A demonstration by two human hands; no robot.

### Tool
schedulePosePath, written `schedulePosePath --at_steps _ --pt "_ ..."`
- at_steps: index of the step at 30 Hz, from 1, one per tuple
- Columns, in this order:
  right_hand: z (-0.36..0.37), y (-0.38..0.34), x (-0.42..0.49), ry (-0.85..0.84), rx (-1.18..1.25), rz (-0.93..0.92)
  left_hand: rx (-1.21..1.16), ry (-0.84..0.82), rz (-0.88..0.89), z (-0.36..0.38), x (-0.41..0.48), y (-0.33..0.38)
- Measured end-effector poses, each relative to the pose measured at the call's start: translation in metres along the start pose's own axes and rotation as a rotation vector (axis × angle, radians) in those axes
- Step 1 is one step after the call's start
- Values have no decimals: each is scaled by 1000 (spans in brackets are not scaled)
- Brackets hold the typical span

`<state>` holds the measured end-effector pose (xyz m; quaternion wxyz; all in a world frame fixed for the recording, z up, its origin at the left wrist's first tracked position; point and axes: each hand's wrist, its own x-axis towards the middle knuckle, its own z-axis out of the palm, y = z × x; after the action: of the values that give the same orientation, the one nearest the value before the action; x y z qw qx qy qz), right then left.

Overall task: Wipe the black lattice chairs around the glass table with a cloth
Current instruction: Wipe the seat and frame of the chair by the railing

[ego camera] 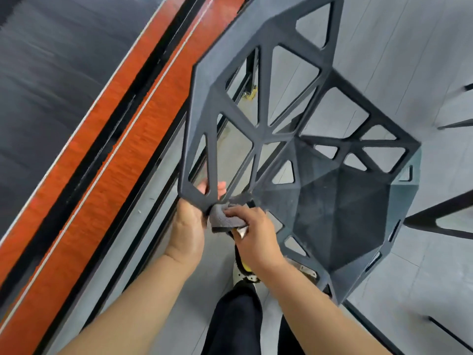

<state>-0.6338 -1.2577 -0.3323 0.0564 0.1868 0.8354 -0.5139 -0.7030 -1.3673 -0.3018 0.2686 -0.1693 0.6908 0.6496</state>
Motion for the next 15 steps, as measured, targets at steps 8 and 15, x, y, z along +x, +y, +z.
schedulePosePath --at_steps 8,15 --pt "1 -30 -12 114 457 295 213 -54 170 11 9 109" --pt "48 -28 2 85 404 213 446 53 389 22 26 100"
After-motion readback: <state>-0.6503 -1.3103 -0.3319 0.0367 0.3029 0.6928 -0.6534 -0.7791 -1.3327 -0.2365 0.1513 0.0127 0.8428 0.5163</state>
